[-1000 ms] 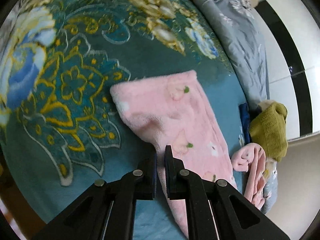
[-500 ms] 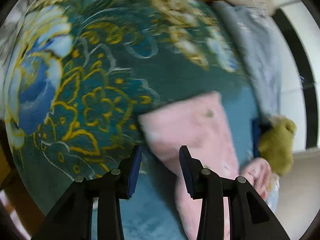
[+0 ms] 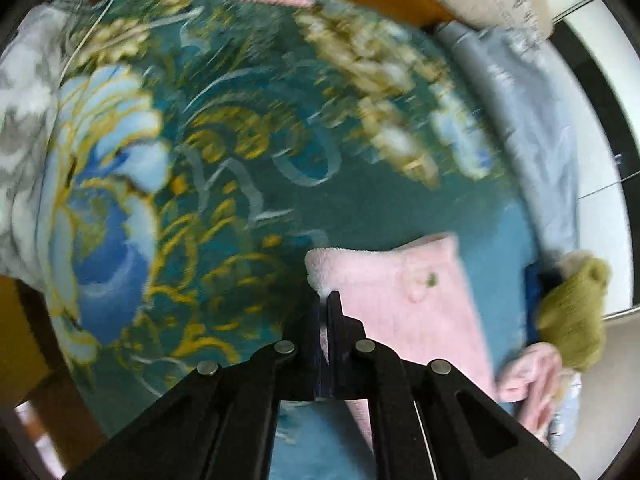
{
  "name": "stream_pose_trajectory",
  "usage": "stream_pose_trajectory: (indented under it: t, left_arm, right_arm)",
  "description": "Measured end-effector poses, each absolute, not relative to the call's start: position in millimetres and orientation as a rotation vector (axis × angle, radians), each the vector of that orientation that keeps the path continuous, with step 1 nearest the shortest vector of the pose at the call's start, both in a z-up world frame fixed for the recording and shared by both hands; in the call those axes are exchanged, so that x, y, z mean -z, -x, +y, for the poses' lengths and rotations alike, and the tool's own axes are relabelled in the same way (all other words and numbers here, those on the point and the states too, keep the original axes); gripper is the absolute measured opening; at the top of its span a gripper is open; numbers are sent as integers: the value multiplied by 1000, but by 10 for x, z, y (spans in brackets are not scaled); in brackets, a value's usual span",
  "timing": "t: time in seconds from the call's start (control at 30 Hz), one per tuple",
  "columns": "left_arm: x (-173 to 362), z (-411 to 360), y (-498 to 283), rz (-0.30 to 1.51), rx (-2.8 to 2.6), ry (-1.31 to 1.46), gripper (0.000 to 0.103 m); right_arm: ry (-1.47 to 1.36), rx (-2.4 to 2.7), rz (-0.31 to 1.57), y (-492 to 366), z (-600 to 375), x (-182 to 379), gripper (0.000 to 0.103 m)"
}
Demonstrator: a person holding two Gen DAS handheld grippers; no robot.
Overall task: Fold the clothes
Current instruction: 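Lower the pink garment flat onto the bed cover with both tools, then open both tools to release the spread pink garment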
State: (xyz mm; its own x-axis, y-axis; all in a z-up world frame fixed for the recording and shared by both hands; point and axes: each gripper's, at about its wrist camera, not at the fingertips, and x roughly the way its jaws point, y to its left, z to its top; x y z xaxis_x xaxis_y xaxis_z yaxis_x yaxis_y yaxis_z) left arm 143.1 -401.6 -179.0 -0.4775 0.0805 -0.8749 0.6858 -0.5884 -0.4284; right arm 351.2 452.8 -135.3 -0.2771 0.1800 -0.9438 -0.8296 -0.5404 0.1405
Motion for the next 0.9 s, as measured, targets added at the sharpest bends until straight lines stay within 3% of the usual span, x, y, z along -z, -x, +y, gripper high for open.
stream_pose_trajectory:
  t: [0.13,0.3,0.37,0.47,0.5,0.53,0.67,0.9]
  left_arm:
    - [1921,-4041,-1539,1176,2076,-1318,3]
    - [1675,-3994,-1522,1183,2137,-1330,7]
    - [1511,-3965,-1513,1171,2178,-1306,22]
    - [1257,-3858,-1404,1106,2246,-1290,25]
    - [1178,-3778,-1325,1076,2277,-1300,26]
    - [1100,-3693,-1243,1046,2309,-1311,28]
    - [965,-3093,-738,977,2486,-1388,46]
    - [1536,-1383,349,637,2636,-1800,49]
  right_arm:
    - [1313,-1857,852,-3558,4513,1480,4]
    - [1316,-1914,894,-3613,4530,1415,9]
    - [1321,-1944,888,-3647,4533,1336,11]
    - [1323,-1965,881,-3701,4567,1244,22]
    - [1323,-1962,876,-3717,4588,1223,38]
    - [1309,-1949,871,-3740,4636,1201,45]
    - [1249,-1897,854,-3790,4820,1126,48]
    - [1275,-1984,860,-3316,4641,1121,48]
